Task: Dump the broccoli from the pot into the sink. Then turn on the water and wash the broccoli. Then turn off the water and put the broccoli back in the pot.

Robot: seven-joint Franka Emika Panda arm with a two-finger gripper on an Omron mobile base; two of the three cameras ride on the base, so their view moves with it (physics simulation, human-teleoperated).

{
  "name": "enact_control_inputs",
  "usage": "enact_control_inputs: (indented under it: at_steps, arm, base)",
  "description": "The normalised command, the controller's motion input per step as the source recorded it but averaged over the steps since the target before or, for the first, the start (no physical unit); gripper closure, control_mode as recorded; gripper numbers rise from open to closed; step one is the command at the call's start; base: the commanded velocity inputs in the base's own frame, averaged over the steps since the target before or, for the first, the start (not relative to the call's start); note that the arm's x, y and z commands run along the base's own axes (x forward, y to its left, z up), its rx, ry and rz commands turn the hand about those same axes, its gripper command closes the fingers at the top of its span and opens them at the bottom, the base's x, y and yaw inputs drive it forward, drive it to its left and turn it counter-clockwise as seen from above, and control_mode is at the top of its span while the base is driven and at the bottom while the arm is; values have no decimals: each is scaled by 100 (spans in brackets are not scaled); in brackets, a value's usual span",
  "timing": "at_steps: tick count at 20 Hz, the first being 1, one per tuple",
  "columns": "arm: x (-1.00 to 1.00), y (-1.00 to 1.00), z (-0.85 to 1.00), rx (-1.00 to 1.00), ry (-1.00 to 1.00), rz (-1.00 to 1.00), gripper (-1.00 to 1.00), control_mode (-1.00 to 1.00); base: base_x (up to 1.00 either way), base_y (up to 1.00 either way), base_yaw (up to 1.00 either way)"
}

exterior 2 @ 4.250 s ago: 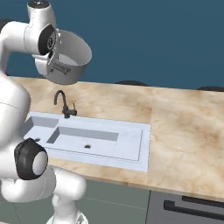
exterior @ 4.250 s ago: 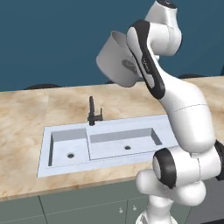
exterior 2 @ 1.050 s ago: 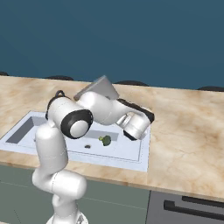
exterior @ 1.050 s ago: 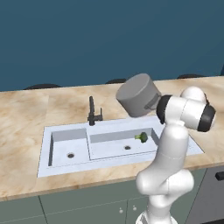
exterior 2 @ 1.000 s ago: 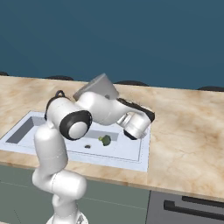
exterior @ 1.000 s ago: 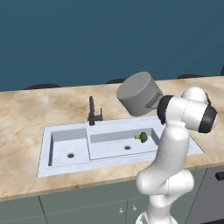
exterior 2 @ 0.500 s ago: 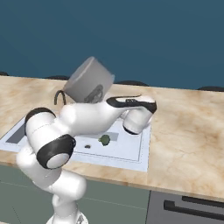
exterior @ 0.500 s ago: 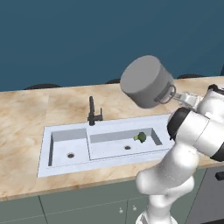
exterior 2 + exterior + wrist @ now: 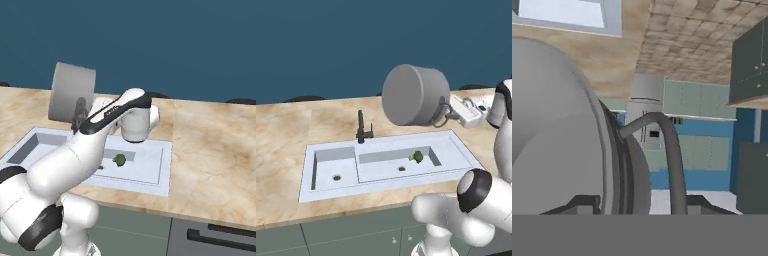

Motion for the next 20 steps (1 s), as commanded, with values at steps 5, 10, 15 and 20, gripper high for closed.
enact_control_inputs:
  at_steps: [5,10,15,20]
  arm:
    - [-8,100,2,-29,-33,11,100,-100]
    - [0,98,0,-20,-32,18,100,-100]
    - [0,83,0,-21,-38,17,100,-100]
    - [0,91,0,-29,-32,13,100,-100]
  base:
    - [0,0,0]
    - [0,0,0]
    - [0,0,0]
    - [0,0,0]
